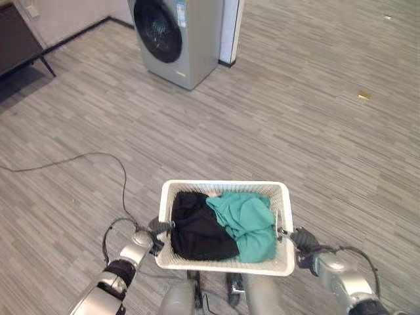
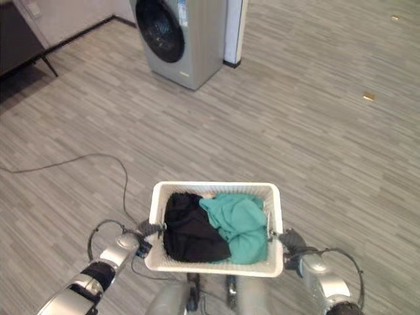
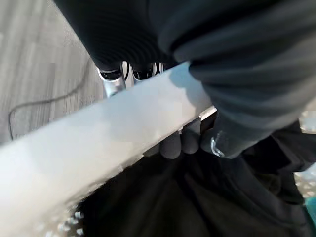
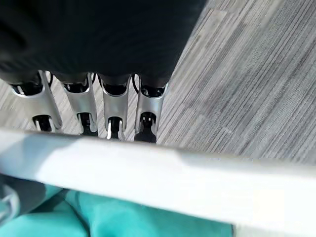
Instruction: Grab the laundry basket,head to the washer,open it,put in the laundry and shut it.
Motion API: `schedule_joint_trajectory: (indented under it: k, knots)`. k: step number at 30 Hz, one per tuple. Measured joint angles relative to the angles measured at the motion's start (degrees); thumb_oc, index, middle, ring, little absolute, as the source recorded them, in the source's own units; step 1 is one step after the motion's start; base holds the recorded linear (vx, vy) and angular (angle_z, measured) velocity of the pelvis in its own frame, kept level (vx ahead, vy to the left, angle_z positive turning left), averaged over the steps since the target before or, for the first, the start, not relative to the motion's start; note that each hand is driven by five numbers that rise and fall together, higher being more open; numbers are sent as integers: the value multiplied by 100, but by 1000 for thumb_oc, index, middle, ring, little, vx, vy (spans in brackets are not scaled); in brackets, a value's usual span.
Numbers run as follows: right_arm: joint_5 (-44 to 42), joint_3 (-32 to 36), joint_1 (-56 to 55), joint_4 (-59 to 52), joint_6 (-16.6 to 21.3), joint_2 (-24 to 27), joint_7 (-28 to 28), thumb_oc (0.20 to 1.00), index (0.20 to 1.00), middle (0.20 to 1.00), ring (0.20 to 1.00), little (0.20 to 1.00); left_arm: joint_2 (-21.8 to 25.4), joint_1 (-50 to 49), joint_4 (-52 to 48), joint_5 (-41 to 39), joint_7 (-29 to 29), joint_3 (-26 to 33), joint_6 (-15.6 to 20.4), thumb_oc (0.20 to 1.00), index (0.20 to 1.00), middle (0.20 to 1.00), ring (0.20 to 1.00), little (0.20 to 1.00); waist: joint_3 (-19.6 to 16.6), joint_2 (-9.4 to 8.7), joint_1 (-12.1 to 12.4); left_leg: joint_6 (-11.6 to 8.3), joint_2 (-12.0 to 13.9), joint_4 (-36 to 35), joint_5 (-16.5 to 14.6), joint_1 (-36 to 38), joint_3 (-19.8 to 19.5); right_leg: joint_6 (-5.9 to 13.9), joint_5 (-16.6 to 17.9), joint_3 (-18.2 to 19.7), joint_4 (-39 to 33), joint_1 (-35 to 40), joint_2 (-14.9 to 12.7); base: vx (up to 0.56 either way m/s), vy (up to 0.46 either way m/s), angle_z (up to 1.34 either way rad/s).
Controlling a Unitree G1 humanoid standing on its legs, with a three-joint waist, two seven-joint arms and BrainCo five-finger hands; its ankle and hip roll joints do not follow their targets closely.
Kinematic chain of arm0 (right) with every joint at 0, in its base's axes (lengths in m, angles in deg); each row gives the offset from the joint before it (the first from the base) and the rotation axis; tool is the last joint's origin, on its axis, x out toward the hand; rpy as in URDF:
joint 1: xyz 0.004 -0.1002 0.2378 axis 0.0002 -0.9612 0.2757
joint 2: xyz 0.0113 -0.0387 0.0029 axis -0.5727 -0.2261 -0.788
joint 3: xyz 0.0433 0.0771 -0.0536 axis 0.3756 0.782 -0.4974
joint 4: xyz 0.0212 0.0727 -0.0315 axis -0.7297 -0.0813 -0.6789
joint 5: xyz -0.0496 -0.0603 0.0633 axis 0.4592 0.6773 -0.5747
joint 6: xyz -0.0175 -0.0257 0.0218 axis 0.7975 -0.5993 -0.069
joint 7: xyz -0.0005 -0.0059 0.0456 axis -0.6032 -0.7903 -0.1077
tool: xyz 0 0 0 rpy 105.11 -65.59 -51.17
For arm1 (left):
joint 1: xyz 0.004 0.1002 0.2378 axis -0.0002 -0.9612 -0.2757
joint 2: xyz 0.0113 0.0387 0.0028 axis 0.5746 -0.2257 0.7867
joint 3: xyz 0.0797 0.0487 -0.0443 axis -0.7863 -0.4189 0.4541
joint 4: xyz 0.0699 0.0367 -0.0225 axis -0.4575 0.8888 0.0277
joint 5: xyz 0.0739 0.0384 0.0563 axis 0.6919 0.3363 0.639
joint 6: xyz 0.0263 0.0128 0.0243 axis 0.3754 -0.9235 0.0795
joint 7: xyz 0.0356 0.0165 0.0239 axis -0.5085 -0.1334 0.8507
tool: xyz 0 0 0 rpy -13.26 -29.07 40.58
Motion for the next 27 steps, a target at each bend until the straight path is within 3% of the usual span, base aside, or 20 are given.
schedule_joint_trajectory:
  k: [2, 3, 4, 5, 6, 7, 8, 10, 11, 13, 19, 23, 27]
  knots:
    - [-19, -98, 61, 9, -1, 16, -1, 200, 200, 200, 200, 200, 39, -84, 44, -11, -3, -9, 18, 200, 200, 200, 200, 200, -11, -26, 91, -244, 141, -16, -65, 39, -114, 56, 47, 342, -455, 250, -137, 47, -335, -18]
    - [-55, -177, 122, 25, -3, 23, -24, 200, 200, 200, 200, 200, 83, -110, 96, -21, -12, -71, 9, 200, 200, 200, 200, 200, -19, -113, 86, -461, 178, 36, -40, 94, -187, 22, 214, 515, -1078, 783, -262, 30, -333, -9]
    - [-64, -241, 221, 69, -3, 43, -45, 200, 200, 200, 200, 200, 118, -121, 100, -34, -16, -92, 19, 200, 200, 200, 200, 200, 15, -148, 138, -607, 178, 18, -40, 173, -391, -92, 523, 339, -1383, 980, -269, 19, -296, -8]
    - [-78, -283, 387, 201, -5, 77, -55, 200, 200, 200, 200, 200, 72, -191, 103, -54, -28, -42, 21, 200, 200, 200, 200, 200, -1, 41, 122, -753, 343, -101, 67, 258, -738, -149, 536, 340, -1549, 1115, 26, 10, -167, -16]
    - [-119, -271, 379, 189, 1, 121, -60, 200, 200, 200, 200, 200, 47, -222, 105, -54, -60, -48, 20, 200, 200, 200, 200, 200, -42, 101, 93, -826, 441, -207, 113, 332, -854, -243, 572, 315, -1755, 1269, 160, 3, -198, -10]
    - [-231, -247, 424, 196, 56, 244, -69, 200, 200, 200, 200, 200, -56, -344, 37, -57, -114, -5, 69, 200, 200, 200, 200, 200, -114, 243, 72, -1051, 697, -460, 414, 496, -1006, -415, 794, 137, -2314, 1641, 470, 10, -182, 5]
    - [-509, -105, 882, -2, 285, 545, -100, 200, 200, 200, 200, 200, -410, -693, -209, -234, -161, 169, 91, 200, 200, 200, 200, 200, -300, 686, -211, -1153, 748, -1265, 461, 734, -1109, -432, 1076, 20, -2739, 1712, 576, 16, -186, 6]
    - [-89, -79, 1020, 1123, 758, 103, -134, 200, 200, 200, 200, 200, -561, -521, 201, -524, 11, 285, 258, 200, 200, 200, 200, 200, -328, 634, -253, -1129, 725, -1263, 444, 823, -1173, -469, 1043, 12, -2703, 1838, 591, 23, -37, 14]
    - [86, -49, 1190, 2274, 804, -345, -367, 200, 200, 200, 200, 200, -794, -312, 623, -654, 260, 492, 300, 200, 200, 200, 200, 200, -417, 611, -243, -1100, 722, -1288, 414, 943, -1205, -477, 995, -5, -2697, 1971, 588, 27, -8, 12]
    - [172, -130, 975, 2810, 661, -526, -394, 200, 200, 200, 200, 200, -838, -135, 940, -730, 297, 636, 305, 200, 200, 200, 200, 200, -554, 606, -270, -1105, 700, -1290, 370, 924, -1230, -479, 956, -15, -2691, 1958, 562, 42, -10, 3]
    - [168, -442, 611, 3150, 582, -677, -237, 200, 200, 200, 200, 200, -821, -45, 1328, -714, 229, 600, 243, 200, 200, 200, 200, 200, -644, 460, -510, -1077, 691, -1286, 364, 929, -1235, -453, 945, 4, -2691, 1954, 562, 31, -10, -2]
    - [148, -456, 874, 3161, 499, -718, -215, 200, 200, 200, 200, 200, -726, 296, 1425, -781, 240, 602, 174, 200, 200, 200, 200, 200, -798, 276, -525, -1071, 686, -1287, 360, 930, -1250, -458, 943, 1, -2708, 1960, 558, 18, 4, 1]
    - [26, -486, 999, 3109, 501, -791, -215, 200, 200, 200, 200, 200, -565, 553, 1397, -956, 251, 587, 181, 200, 200, 200, 200, 200, -900, 253, -525, -1071, 681, -1287, 360, 933, -1253, -453, 945, 0, -2726, 1965, 555, 25, 6, 0]
